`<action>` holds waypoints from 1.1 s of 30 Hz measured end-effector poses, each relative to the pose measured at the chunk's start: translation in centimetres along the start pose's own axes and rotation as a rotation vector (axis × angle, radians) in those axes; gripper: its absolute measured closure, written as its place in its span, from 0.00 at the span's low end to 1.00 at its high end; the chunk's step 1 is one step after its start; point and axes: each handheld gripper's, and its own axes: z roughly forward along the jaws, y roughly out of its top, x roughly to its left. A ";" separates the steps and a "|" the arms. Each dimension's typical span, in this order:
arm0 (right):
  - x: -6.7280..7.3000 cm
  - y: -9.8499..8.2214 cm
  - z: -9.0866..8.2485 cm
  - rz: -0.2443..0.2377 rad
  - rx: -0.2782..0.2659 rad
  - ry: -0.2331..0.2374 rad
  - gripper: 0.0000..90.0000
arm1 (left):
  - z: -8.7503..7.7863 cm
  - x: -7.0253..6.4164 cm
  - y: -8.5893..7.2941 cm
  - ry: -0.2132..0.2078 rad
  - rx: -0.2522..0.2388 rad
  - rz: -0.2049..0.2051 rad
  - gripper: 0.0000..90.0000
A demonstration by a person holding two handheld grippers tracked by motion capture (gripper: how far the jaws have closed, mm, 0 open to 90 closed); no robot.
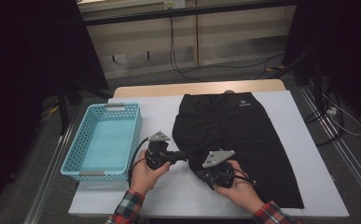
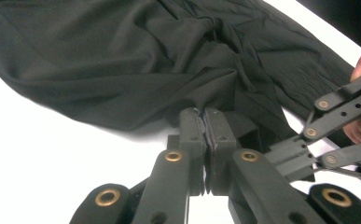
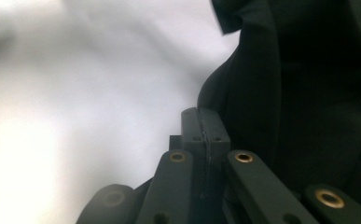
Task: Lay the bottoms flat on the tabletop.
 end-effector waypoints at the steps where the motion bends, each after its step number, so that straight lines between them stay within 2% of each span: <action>1: 0.2 -0.2 -0.2 0.004 0.000 0.012 1.00 | -0.2 -0.1 -0.1 -0.004 0.008 0.002 0.98; 5: 0.6 -0.7 -0.9 0.000 0.013 0.043 1.00 | -0.7 -0.2 -0.4 -0.010 0.007 -0.005 0.97; 7: 0.7 -0.8 -1.2 -0.005 0.013 0.054 1.00 | -0.9 -0.2 -0.5 0.000 0.001 -0.013 0.97; 13: 1.3 -1.4 -1.3 -0.020 0.055 0.087 1.00 | -1.4 0.1 -0.8 -0.013 0.007 -0.034 0.94; 15: 1.5 -1.5 -1.4 -0.030 0.058 0.092 1.00 | -1.4 0.1 -0.9 -0.018 0.007 -0.042 0.88; 18: 1.7 -1.6 -1.9 -0.036 0.060 0.090 1.00 | -0.8 0.1 -1.3 -0.001 0.030 -0.061 0.71; 20: 1.5 -1.9 -2.2 -0.024 0.063 0.090 1.00 | -0.2 0.2 -1.6 0.014 0.047 -0.063 0.58; 23: 1.3 -2.3 -2.4 -0.018 0.068 0.088 1.00 | 0.8 0.0 -2.0 0.011 0.082 -0.059 0.57; 26: 1.2 -2.4 -2.7 -0.016 0.072 0.086 1.00 | 1.5 -0.3 -2.2 -0.007 0.121 -0.059 0.60; 29: 1.2 -2.5 -2.8 -0.016 0.075 0.085 1.00 | 1.9 -0.6 -2.3 -0.009 0.150 -0.046 0.70; 33: 1.3 -2.5 -3.0 -0.010 0.067 0.093 1.00 | 2.3 -0.9 -2.4 -0.022 0.186 -0.035 0.94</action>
